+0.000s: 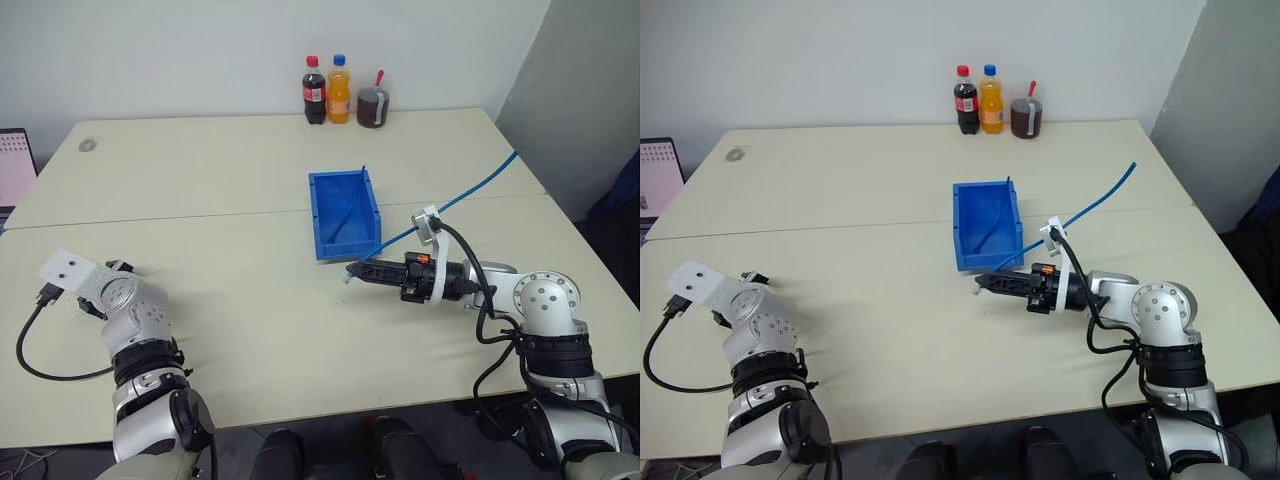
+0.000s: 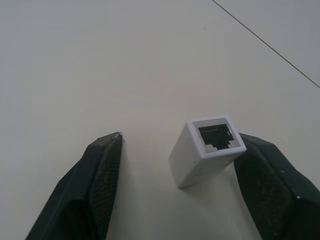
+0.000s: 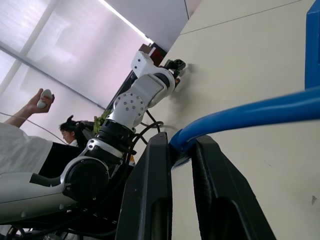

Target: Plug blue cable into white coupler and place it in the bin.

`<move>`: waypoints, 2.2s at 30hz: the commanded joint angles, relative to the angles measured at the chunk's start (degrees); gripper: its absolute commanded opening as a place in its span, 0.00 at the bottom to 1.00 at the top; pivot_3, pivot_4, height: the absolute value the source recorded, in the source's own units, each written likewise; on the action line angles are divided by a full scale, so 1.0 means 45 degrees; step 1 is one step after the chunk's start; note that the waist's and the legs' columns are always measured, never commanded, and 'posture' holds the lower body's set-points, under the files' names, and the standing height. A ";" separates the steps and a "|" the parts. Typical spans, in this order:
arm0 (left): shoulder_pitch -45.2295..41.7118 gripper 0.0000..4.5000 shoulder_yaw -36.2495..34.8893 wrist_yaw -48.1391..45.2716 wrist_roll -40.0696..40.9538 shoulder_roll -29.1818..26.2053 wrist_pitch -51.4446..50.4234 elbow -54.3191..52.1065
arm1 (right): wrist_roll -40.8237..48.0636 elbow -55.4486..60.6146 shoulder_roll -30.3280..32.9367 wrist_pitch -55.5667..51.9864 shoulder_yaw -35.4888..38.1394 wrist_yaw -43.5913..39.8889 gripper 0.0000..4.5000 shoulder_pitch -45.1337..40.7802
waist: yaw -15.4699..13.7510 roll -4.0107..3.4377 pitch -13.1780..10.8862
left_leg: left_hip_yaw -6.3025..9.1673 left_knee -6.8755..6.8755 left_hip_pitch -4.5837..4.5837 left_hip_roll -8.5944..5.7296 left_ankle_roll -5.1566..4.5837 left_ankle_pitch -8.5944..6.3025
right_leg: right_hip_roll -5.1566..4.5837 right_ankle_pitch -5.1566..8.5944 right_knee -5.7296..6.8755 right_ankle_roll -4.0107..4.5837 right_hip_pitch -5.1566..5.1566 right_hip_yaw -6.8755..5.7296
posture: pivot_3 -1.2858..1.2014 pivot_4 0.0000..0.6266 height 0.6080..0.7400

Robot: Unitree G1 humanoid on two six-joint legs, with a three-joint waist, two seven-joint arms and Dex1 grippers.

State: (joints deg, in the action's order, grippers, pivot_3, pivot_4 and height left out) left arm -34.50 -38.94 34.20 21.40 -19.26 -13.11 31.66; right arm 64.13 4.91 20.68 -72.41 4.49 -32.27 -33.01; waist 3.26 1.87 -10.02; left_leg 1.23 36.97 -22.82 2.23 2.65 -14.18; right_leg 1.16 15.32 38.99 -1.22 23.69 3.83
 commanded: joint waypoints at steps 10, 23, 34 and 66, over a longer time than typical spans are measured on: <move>-0.0067 0.18 0.0313 -0.0657 -0.0164 -0.0389 0.0076 0.0842 | 0.0194 0.0376 -0.0133 0.0143 0.0369 0.0047 0.06 -0.0151 | -0.0115 0.0000 0.0000 | 0.0014 0.0004 -0.0005 -0.0002 0.0001 0.0002 | -0.0001 0.0000 -0.0002 -0.0001 -0.0007 -0.0018 | 0.52 0.24 1.00; 0.2517 0.18 0.6302 -1.1380 -0.1010 -0.4056 -0.3208 -0.3618 | 0.0065 0.0534 -0.0128 0.0387 0.0476 0.0070 0.06 0.0034 | -0.0129 0.0016 -0.0013 | 0.0018 -0.0007 -0.0031 -0.0003 0.0007 0.0003 | -0.0002 0.0002 -0.0015 0.0005 0.0016 -0.0028 | 0.52 0.24 1.00; 0.3454 0.18 0.9472 -2.1206 0.0449 -0.6278 -0.2316 -0.7437 | -0.0417 0.0743 0.0261 0.1143 0.0359 -0.0229 0.06 -0.0301 | -0.0019 -0.0007 -0.0041 | -0.0008 -0.0026 -0.0058 0.0024 0.0003 0.0000 | 0.0018 0.0016 -0.0013 0.0026 0.0071 -0.0004 | 0.52 0.24 1.00; -0.0430 0.18 1.2886 -2.6359 -0.2924 -0.1267 0.1803 -0.0475 | -0.9186 -0.0259 0.0383 0.9121 -0.4995 -0.3654 0.06 -0.0130 | -0.0320 -0.0024 -0.0026 | 0.0032 0.0010 -0.0037 -0.0116 -0.0052 0.0020 | -0.0082 0.0000 -0.0066 -0.0048 -0.0032 -0.0014 | 0.52 0.24 1.00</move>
State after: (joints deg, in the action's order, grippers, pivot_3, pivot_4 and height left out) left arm -37.13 18.17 -82.38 7.71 -24.61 -0.88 30.88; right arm 23.31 2.05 22.01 -32.75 -17.68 -46.61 -33.59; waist 1.82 1.76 -10.14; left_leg 1.39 37.01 -22.98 1.71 2.40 -14.10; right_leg 0.79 15.33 38.71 -1.41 23.55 3.75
